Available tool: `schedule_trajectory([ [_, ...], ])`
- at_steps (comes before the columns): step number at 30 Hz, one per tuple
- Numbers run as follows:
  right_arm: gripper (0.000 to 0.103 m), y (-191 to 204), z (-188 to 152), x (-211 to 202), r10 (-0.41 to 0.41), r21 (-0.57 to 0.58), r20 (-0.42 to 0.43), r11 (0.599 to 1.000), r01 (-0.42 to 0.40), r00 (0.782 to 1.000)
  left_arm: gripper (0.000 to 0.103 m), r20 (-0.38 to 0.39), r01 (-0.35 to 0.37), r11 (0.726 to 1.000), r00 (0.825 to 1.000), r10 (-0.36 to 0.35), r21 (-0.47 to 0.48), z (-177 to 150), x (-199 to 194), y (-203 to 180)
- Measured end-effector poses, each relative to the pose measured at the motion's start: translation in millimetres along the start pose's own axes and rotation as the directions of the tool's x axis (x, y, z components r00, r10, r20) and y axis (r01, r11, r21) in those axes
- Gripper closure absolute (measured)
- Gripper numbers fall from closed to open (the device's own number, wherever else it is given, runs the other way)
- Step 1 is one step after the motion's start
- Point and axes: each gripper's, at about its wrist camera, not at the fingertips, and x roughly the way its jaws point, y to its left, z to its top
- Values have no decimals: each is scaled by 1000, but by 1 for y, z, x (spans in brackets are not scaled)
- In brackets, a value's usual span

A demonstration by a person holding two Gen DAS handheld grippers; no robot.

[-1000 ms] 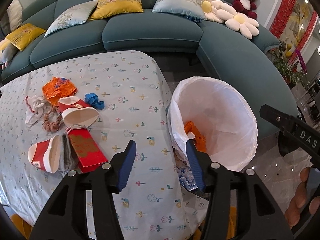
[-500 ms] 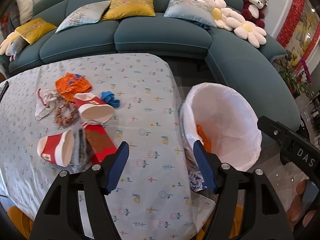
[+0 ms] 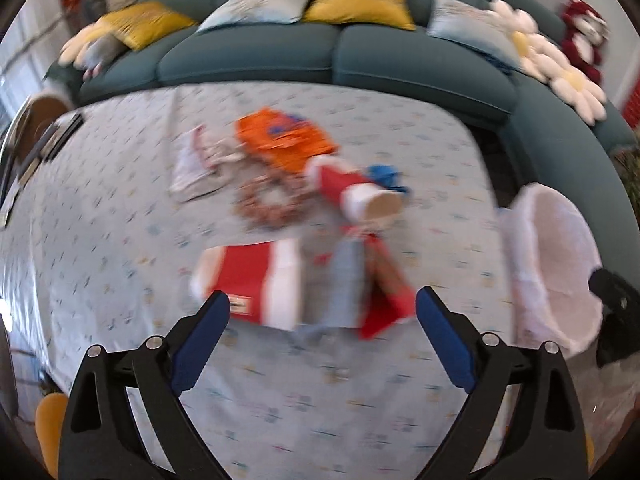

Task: Collect trash
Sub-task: 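Return both tools to the table and grasp the red packet with the right tool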

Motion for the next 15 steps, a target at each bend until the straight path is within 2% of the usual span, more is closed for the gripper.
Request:
schedule_trajectory([
  [3,54,28,-5,14,21,-33,-28,999,-22,999,13,-54,19,999,998,-20,-31,1,17,25],
  [7,54,61,-11,34,34,-71,-71,997,-39,997,12,-100,43,998,994,-47,-38,4,33,40],
  [11,54,79,-14,50,29,-92,-101,995,-38,994,10,-158,31,999,987,-36,-35,5,55,47],
  [15,54,91,-17,64,17,-113,-136,993,-32,991,11,-179,57,996,982,-68,-69,5,66,57],
])
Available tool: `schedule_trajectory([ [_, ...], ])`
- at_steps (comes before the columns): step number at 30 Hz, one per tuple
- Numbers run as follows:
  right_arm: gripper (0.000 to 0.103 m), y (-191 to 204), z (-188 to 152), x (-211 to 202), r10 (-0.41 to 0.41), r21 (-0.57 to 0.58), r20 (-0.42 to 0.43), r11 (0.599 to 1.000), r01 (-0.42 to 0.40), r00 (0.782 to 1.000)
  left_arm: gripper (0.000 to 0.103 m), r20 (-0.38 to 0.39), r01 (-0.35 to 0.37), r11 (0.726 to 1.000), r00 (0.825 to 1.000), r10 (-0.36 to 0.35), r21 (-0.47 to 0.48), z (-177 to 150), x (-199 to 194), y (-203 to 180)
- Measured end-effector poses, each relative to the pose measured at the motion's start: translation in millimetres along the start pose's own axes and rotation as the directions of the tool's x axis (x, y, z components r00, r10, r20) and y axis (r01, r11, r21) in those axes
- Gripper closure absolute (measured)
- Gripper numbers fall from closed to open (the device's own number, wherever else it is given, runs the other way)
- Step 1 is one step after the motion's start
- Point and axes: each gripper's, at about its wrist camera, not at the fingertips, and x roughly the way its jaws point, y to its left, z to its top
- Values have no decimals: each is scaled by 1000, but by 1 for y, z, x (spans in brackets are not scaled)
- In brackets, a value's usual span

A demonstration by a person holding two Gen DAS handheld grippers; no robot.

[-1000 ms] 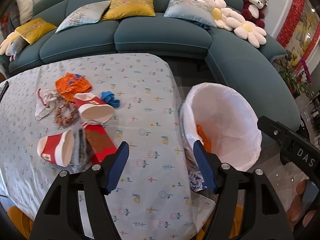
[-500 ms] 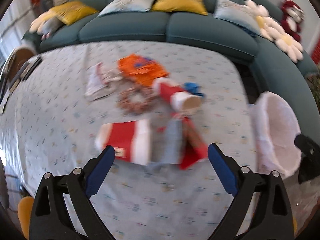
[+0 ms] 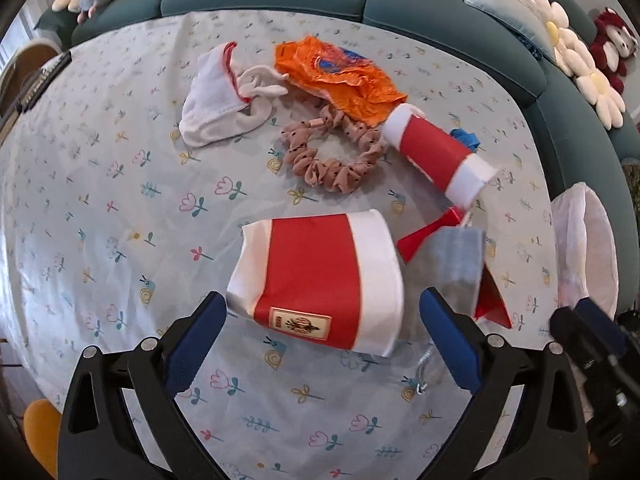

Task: Collect trash
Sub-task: 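Return both tools to the table and grasp the red packet with the right tool, then grasp the red-and-white paper cup with the left tool while the right tool lifts the red packet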

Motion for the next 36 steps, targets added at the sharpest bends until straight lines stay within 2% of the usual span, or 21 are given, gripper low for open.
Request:
schedule_trajectory([
  [2,54,5,0,7,-5,-18,-16,1000,5,1000,18,-11,19,1000,1000,-19,-1,0,3,4],
  [6,54,14,1,24,-23,-46,-48,999,21,999,18,-19,54,998,998,-55,-18,0,6,15],
  [14,54,21,5,53,-45,-52,-96,998,40,994,18,-8,44,999,999,-44,-16,1,2,22],
  [15,56,21,5,57,-50,-56,-104,997,44,993,19,-9,44,999,999,-44,-19,1,2,23],
  [17,68,22,3,61,-54,-59,-110,997,48,992,18,-6,35,999,999,-36,-18,2,1,23],
  [18,79,23,3,61,-57,-63,-113,997,50,992,18,-2,31,999,1000,-31,-16,2,0,23],
  [19,82,23,2,60,-65,-67,-110,996,58,992,18,2,33,999,999,-33,-15,2,-2,23],
  [21,89,21,2,55,-66,-68,-99,996,59,993,19,12,37,999,999,-37,-17,3,-7,23],
  [27,98,10,5,28,-44,-37,-43,998,42,998,19,42,56,998,998,-55,-29,4,-25,16],
  [36,100,-9,13,-37,10,-4,88,1000,-10,996,18,123,96,995,988,-96,9,4,-72,-17],
])
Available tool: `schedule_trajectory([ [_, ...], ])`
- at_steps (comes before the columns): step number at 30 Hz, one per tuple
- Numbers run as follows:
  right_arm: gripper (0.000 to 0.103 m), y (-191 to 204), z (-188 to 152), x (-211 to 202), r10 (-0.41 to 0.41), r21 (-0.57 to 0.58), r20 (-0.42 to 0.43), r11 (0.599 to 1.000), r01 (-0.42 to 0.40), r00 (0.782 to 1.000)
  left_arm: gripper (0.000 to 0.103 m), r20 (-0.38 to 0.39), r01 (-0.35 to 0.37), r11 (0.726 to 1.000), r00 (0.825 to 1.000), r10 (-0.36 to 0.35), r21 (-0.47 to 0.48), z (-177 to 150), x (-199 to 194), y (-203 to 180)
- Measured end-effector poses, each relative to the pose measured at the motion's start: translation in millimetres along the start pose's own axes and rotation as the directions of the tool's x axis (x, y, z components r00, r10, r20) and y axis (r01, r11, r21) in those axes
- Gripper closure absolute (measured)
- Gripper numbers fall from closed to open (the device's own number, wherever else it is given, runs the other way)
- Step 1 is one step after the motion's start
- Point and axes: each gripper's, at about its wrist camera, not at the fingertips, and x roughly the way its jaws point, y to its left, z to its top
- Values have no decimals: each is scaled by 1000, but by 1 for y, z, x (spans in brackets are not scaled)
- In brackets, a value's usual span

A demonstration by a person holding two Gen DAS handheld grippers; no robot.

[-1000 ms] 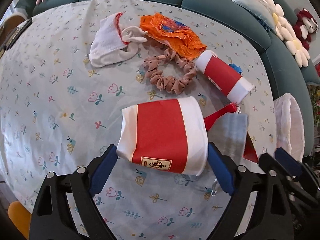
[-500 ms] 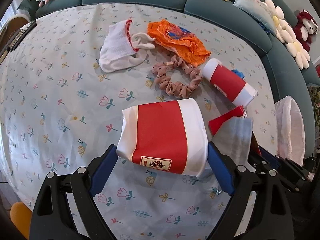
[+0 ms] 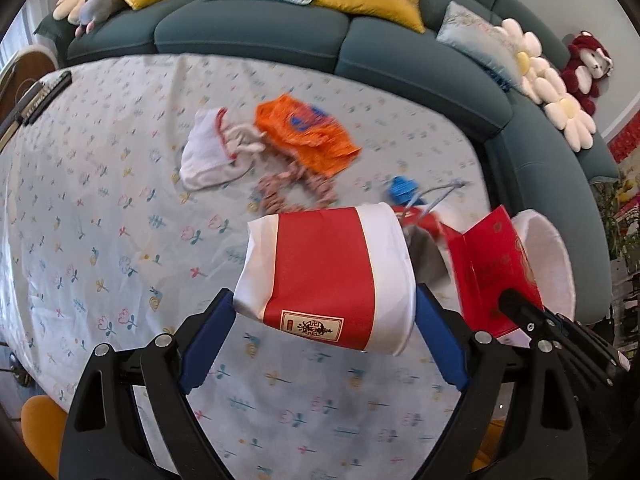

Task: Collect trash
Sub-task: 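Grasp the red-and-white paper cup with the left tool while the right tool lifts the red packet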

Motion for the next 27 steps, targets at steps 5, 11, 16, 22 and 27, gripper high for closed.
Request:
schedule_trajectory([
  [5,100,-16,6,-35,-6,16,72,1000,4,997,19,43,23,999,999,-25,50,1,-22,-33],
  [11,100,-45,9,-66,-22,64,138,998,14,990,18,75,53,990,995,-63,129,-3,-43,-79],
  [16,100,-77,11,-89,-53,105,185,994,34,981,18,91,74,975,991,-95,207,-6,-53,-123],
  [22,100,-119,8,-104,-96,156,211,986,64,973,18,87,100,953,988,-130,286,-13,-50,-176],
  [27,100,-160,4,-108,-135,208,212,974,90,968,18,59,124,936,987,-152,328,-19,-38,-214],
])
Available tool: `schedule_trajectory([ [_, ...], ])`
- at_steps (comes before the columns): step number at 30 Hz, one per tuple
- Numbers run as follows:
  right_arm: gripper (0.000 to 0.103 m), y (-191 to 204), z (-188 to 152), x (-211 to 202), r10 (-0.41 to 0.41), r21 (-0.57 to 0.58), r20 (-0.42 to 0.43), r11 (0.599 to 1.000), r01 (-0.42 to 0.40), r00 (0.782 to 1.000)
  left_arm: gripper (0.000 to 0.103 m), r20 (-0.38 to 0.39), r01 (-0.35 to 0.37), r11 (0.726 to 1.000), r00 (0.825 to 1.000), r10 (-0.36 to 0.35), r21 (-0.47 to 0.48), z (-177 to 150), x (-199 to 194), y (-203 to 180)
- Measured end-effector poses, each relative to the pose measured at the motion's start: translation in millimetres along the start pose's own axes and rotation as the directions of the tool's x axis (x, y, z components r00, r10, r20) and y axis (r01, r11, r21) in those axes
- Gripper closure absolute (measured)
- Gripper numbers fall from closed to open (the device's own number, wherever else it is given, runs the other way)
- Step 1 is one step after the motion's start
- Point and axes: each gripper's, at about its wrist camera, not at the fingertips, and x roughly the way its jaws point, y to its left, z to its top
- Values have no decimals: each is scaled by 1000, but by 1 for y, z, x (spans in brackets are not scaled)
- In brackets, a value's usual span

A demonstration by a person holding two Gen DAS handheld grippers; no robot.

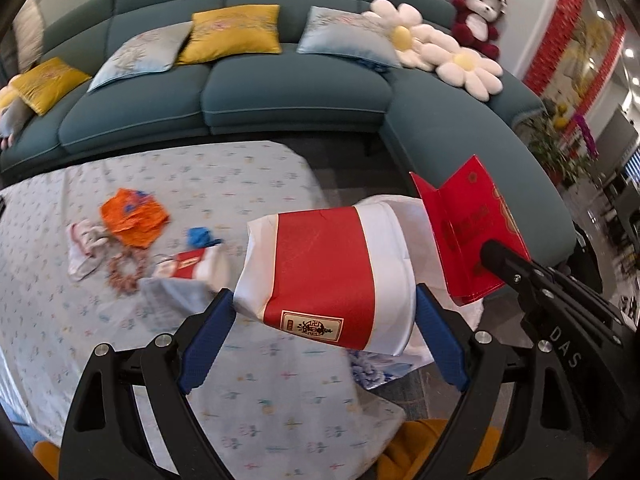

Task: Collect trash
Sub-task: 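Grasp the red-and-white paper cup with the left tool while the right tool lifts the red packet, then drop the red-and-white cup and red packet into the wastebasket with both tools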

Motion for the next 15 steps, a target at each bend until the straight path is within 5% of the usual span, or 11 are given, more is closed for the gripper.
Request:
schedule_trajectory([
  [15,100,-87,2,20,-88,122,-18,988,89,996,18,-70,62,991,996,-54,119,13,54,-80],
])
